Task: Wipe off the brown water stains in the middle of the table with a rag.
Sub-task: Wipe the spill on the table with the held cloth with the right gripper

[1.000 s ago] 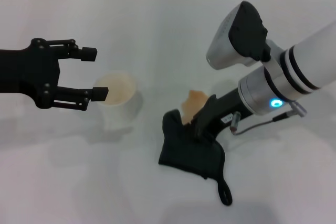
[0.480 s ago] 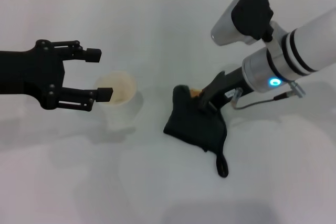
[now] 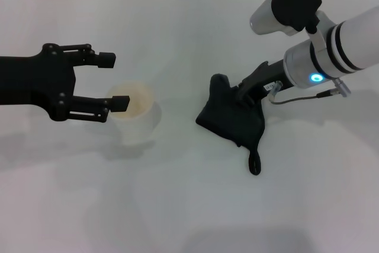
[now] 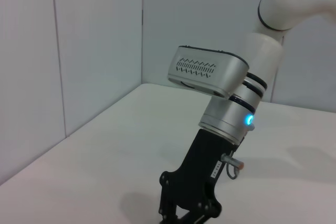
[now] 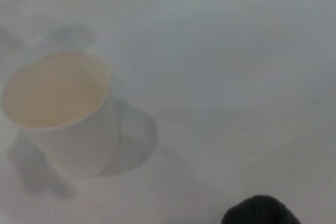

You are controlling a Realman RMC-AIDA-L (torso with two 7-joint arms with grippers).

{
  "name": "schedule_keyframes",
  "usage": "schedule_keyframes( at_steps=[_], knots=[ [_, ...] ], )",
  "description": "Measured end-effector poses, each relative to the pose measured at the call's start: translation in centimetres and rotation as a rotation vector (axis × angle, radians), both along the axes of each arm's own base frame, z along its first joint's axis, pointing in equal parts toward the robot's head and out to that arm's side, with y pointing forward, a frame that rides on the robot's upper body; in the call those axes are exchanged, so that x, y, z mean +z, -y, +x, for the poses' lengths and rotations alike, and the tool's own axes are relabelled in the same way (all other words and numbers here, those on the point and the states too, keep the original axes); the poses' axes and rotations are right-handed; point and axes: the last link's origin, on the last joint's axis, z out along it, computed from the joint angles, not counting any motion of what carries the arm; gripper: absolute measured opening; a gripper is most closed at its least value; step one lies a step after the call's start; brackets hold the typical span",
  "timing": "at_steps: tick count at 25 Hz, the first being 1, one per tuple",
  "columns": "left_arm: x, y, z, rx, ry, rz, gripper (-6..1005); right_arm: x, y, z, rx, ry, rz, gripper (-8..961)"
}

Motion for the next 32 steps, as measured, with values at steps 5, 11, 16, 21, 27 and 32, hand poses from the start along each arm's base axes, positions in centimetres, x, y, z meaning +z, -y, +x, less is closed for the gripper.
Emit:
schedule_keyframes(
  at_steps=[5,11,16,21,27,32],
  knots=[
    [-0.3,0.0,-0.1,0.001,-0.004,-0.003,864,0.4,-0.6,0.6,-0.030,-0.001,0.023,63],
    [-0.6,-0.2,-0.2,0.003,-0.022,-0.004,864,-0.1,-0.1,0.0,-0.018,0.001,-0.018,63],
    [-0.7,-0.2,-0.1,0.000,-0.022,-0.003,865,-0.8,1.1,-1.5,0.015,-0.012,-0.088,63],
    [-0.7,-0.2,-0.1,-0.002,-0.022,-0.002,865,-1.0,1.9,-2.3,0.034,-0.030,-0.129,63],
    [-0.6,-0.2,-0.1,-0.010,-0.023,0.005,864,-1.4,3.5,-2.9,0.043,-0.032,-0.219,63],
    [-0.5,-0.2,-0.1,-0.011,-0.023,0.006,864,-1.7,4.4,-3.0,0.057,-0.014,-0.267,63]
  ],
)
